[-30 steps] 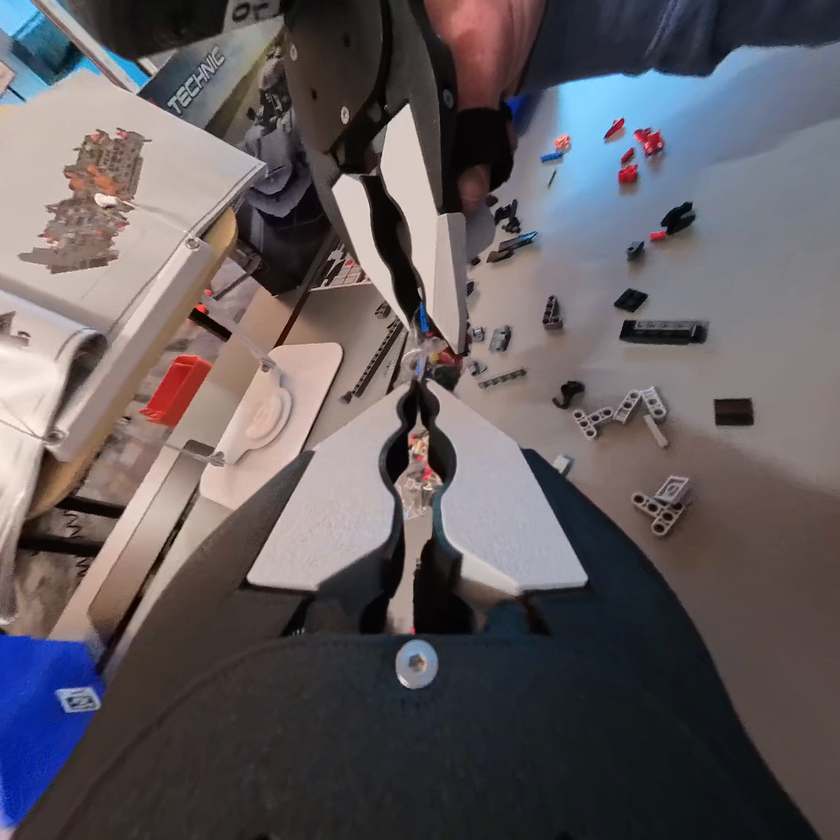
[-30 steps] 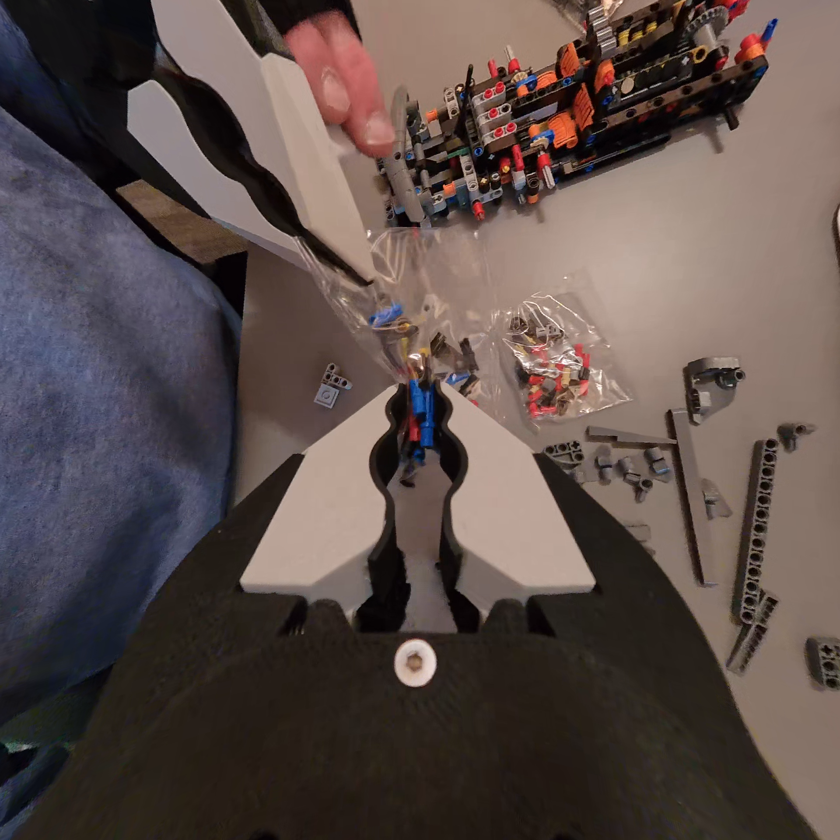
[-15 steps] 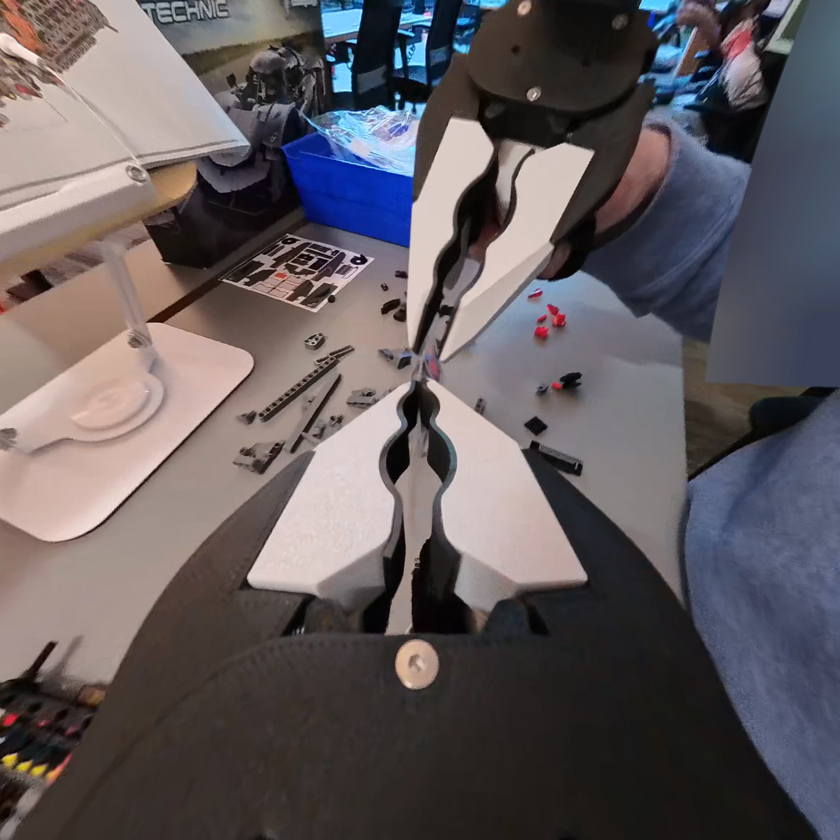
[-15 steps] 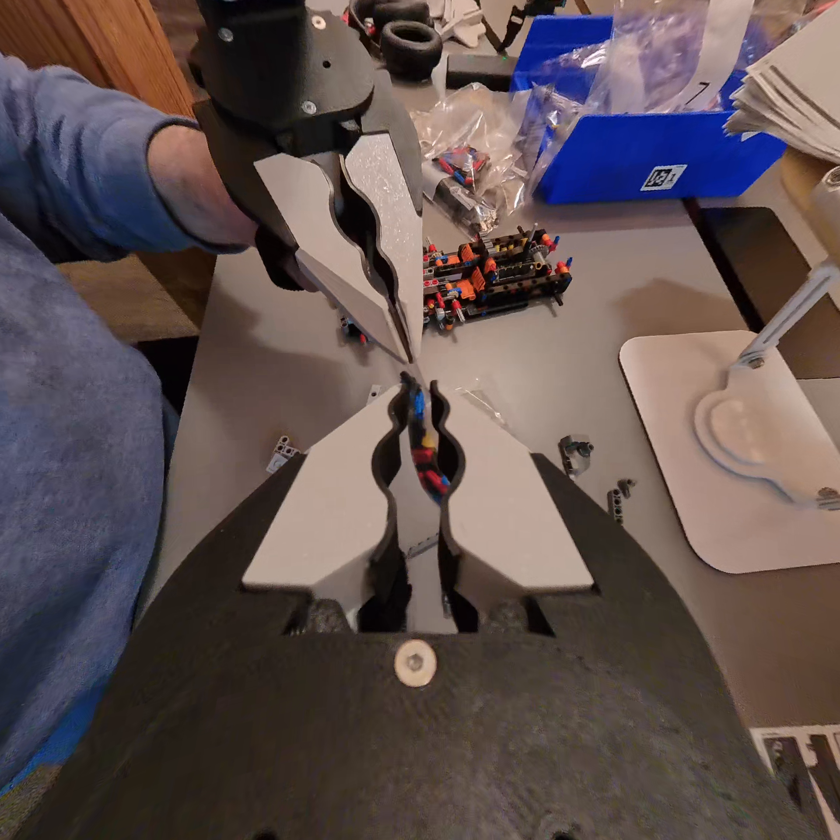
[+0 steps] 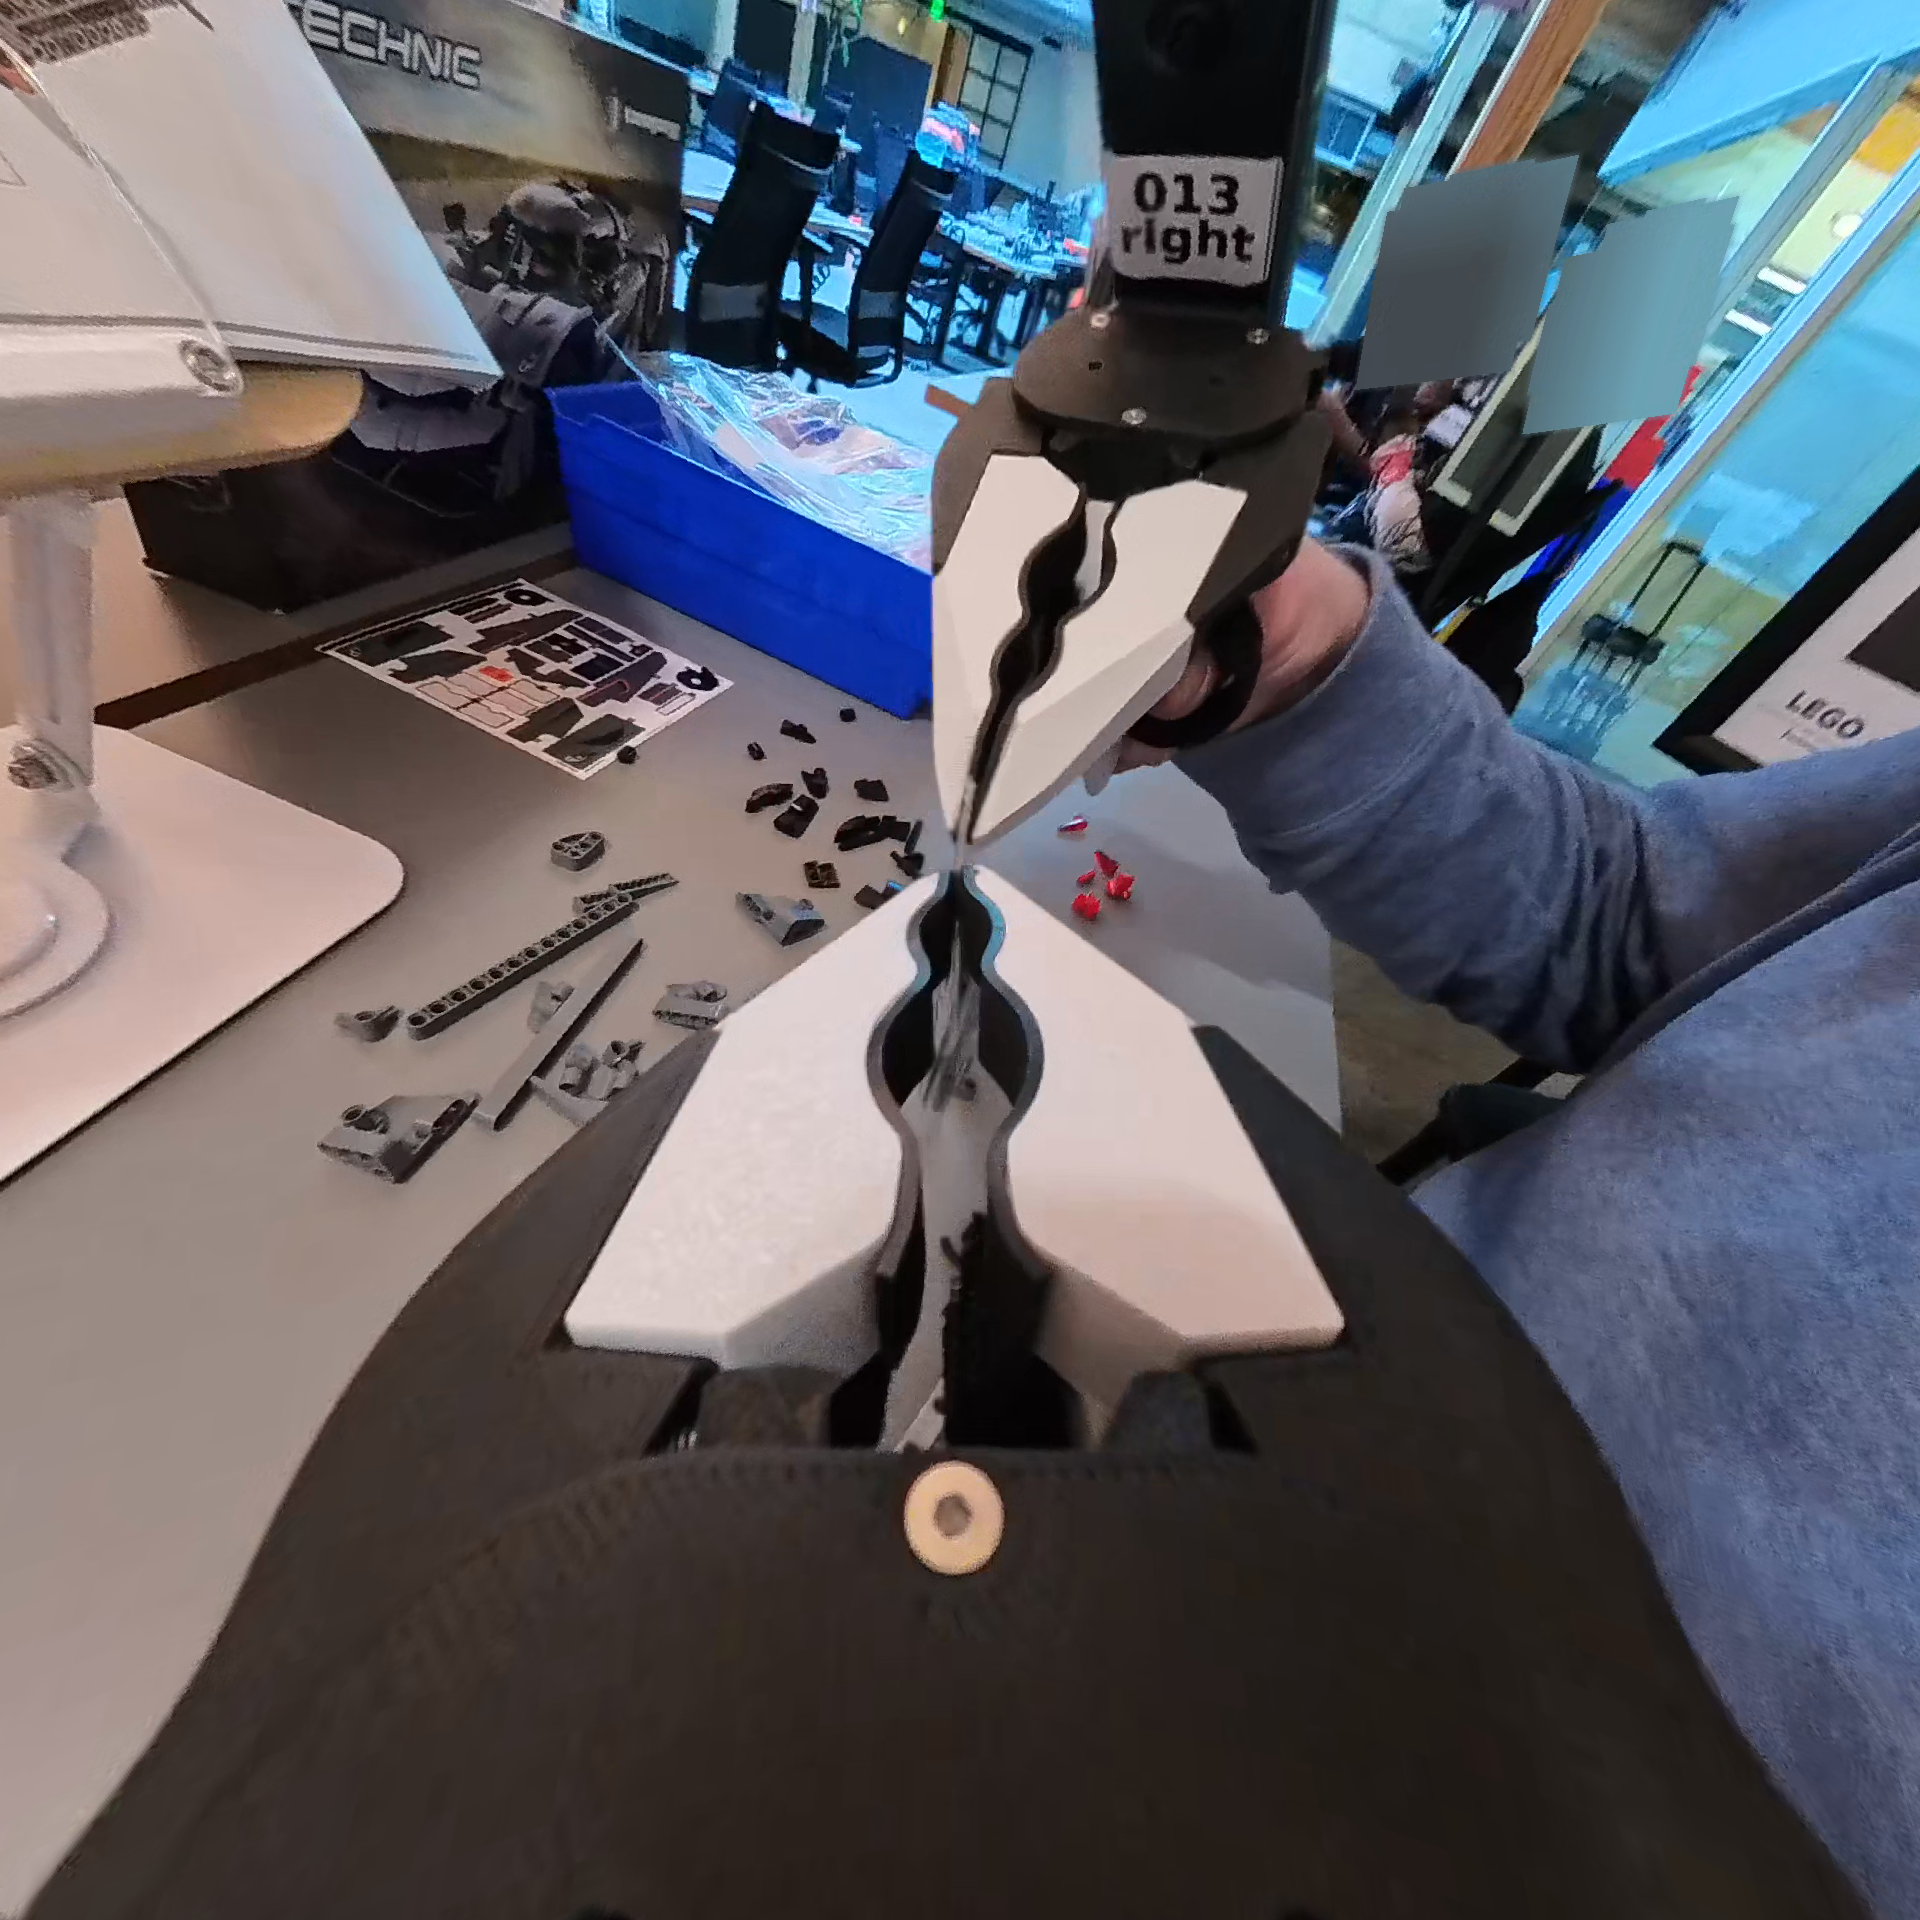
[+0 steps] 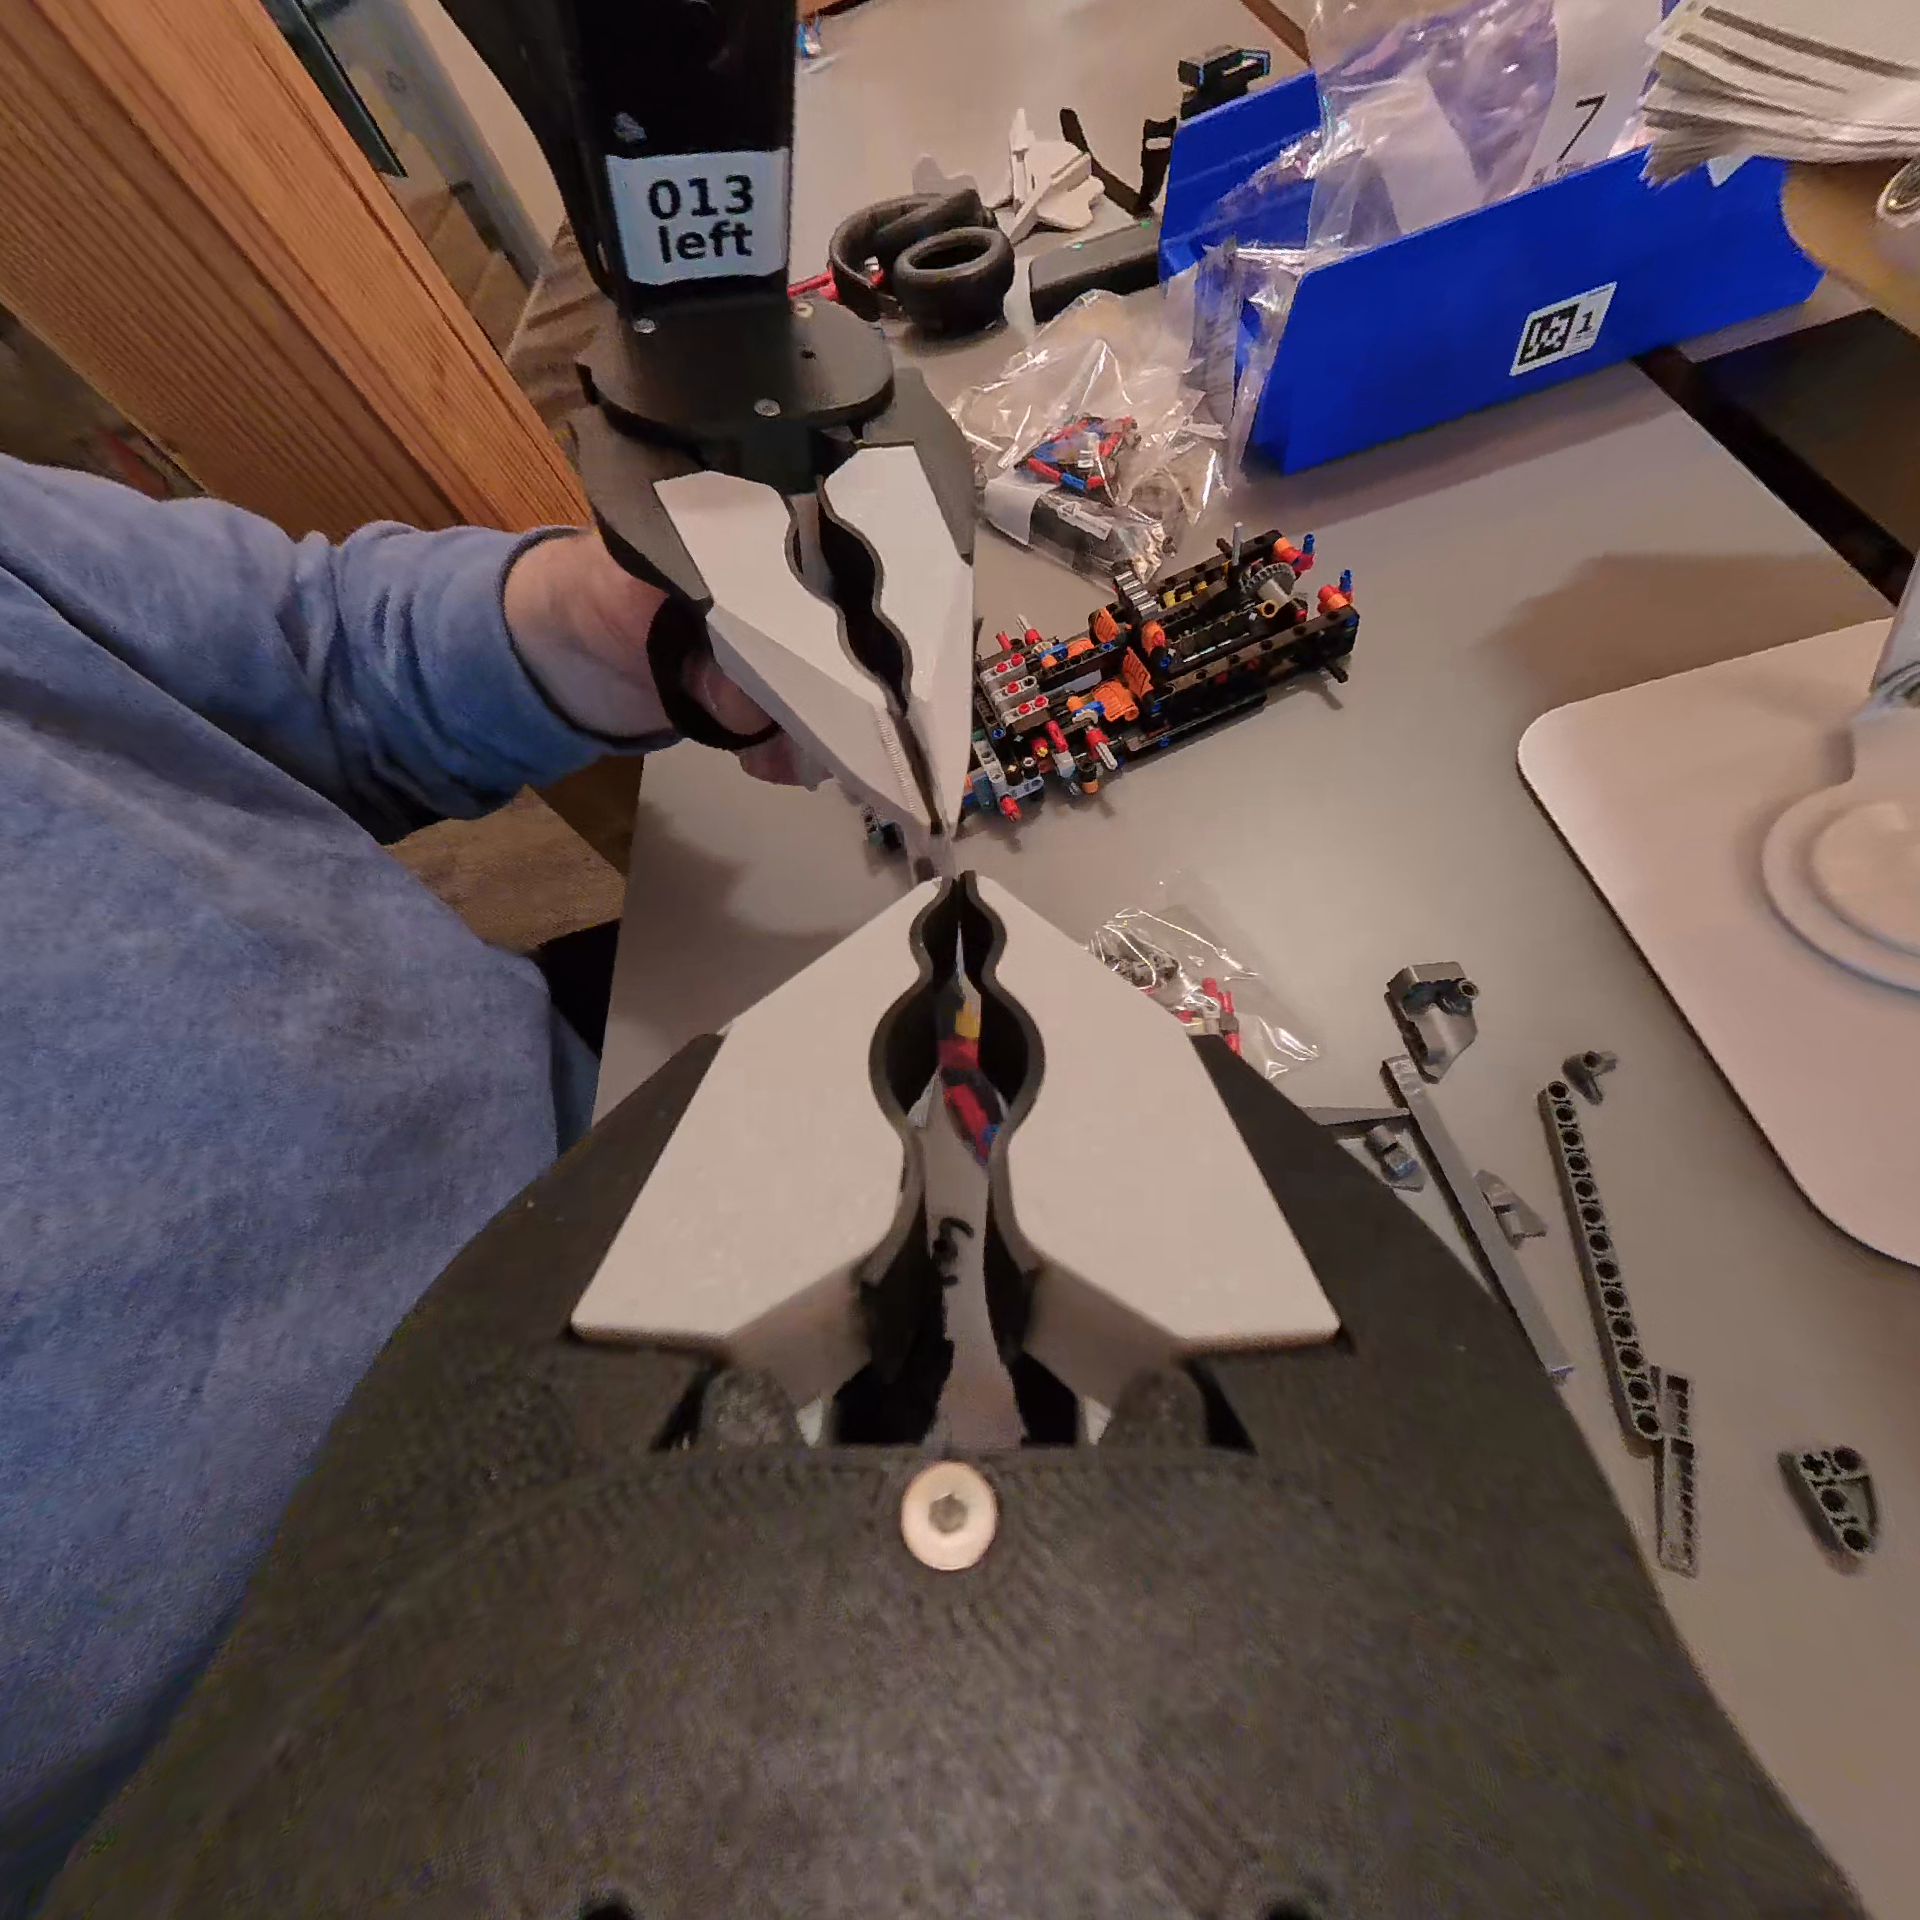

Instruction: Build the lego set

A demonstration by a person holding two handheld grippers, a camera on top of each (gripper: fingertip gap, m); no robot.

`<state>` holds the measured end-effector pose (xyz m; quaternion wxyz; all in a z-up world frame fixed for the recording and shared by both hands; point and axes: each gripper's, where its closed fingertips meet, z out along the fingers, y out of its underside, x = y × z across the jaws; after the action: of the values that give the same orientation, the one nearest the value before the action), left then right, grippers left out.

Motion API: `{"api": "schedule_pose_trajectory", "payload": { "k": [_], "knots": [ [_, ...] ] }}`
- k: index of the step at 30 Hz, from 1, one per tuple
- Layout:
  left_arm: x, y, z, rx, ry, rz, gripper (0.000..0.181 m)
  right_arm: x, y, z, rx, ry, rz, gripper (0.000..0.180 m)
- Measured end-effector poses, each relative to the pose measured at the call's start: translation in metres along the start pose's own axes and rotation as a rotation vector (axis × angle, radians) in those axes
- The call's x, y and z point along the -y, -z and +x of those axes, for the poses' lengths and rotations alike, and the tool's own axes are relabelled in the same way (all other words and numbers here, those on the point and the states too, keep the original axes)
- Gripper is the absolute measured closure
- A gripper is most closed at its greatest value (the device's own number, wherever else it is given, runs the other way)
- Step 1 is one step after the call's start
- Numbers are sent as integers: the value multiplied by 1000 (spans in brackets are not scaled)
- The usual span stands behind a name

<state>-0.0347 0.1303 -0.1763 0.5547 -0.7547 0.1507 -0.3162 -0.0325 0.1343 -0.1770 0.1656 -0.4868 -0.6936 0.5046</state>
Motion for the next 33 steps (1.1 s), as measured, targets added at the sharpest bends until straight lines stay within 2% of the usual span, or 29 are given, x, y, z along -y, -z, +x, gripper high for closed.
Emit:
{"api": "schedule_pose_trajectory", "payload": {
  "k": [3,5,10,17,22,24,28,31,33],
  "knots": [
    [0,-4,3,-13,2,6,181,-1,5,-1,-54,58,0,180],
    [-2,-8,4,-6,-18,-5,181,-2,7,-3,-83,74,-4,169],
    [-5,-17,10,-32,-22,-9,181,-8,7,-7,-92,105,12,180],
    [-6,-21,13,-37,-36,-7,181,-13,11,-9,-117,124,5,180],
    [3,-21,15,6,-128,-6,163,-23,13,-10,-102,88,-21,180],
    [0,-26,17,15,-176,-46,164,-25,14,-11,-91,80,-26,180],
    [-4,-35,21,-12,-177,-74,181,-28,17,-12,-79,60,-29,180],
    [-2,-37,21,-26,-127,-59,181,-27,20,-10,-99,49,-14,180],
    [-1,-39,19,-25,-98,-53,181,-24,23,-8,-119,54,10,170]
  ]
}}
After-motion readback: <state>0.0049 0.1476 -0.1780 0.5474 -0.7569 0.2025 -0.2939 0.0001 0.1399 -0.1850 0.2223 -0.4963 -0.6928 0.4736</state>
